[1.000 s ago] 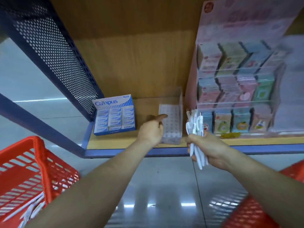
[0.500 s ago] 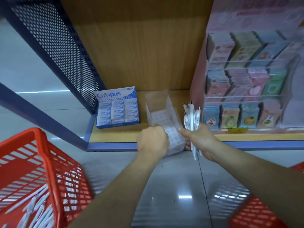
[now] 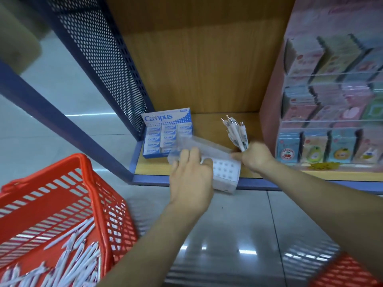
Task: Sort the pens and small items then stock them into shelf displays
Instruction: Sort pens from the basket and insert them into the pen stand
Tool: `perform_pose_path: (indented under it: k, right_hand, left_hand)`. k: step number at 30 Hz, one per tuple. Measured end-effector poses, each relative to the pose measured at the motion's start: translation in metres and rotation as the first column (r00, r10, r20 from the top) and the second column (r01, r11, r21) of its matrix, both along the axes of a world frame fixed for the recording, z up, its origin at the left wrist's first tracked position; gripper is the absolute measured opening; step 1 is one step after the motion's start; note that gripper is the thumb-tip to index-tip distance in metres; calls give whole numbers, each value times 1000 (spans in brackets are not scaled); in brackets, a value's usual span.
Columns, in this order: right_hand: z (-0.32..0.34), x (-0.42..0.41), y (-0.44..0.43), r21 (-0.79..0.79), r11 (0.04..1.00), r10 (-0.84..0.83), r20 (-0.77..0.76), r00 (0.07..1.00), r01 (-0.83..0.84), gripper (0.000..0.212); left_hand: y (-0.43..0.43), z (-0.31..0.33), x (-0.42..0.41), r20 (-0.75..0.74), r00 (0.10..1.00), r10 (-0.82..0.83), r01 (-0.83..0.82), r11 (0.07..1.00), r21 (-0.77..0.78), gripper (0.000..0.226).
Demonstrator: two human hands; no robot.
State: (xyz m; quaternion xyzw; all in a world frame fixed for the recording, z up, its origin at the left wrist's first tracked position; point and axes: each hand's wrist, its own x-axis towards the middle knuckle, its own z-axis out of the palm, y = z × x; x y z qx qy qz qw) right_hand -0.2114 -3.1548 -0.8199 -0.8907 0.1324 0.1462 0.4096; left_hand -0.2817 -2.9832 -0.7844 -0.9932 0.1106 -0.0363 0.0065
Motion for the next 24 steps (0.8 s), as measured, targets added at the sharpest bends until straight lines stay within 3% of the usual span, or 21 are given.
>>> perform_pose_path:
  k: [1,4,6,8,11,15,17,19,20,21,23,24]
  right_hand:
    - [0,1,1,25,1000,15,3,1000,-15,17]
    - [-2,-1,1,116,993,19,-1,1000,-18,19]
    - [-1,-5,-2,107,994,19,6,1000,-20,22]
    - [7,-7,-6,136,991,-14,21,1000,11,16]
    - [29,-14,-3,418,906,-52,-44,998,66,14]
    - [44,-31,14,620,784,104,-168,980,23,9]
    - [41,-37,20,656,755,146,-186,972,12,7]
    - [37,-38,23,704,710,149,-194,970,32,9]
    - [37,-38,23,727,685,147,-198,969,45,10]
    - [37,-37,23,752,657,151,-203,968,55,10]
    - [38,-36,25,801,596,183,-206,961,58,11]
    - [39,-37,27,819,571,205,-202,958,51,13]
  left_hand:
    - [8,-1,7,46,999,-3,1,999,47,36]
    - [29,-4,17,-128,990,56,-32,983,179,17]
    - [36,-3,17,-148,986,81,-50,979,199,8]
    - [34,-3,15,-132,988,83,-58,982,181,17]
    - [29,-1,13,-128,987,98,-83,989,121,20]
    - [32,2,14,-204,973,112,-103,993,56,17]
    - [34,8,17,-234,967,104,-94,994,54,30]
    - [37,17,20,-198,975,103,-116,992,-53,41]
    - [38,22,22,-195,973,120,-155,972,-178,42]
    - [39,28,25,-230,964,132,-210,910,-357,41]
    - [40,36,29,-373,925,68,-328,638,-697,27]
    - [40,39,29,-430,902,18,-378,510,-772,20]
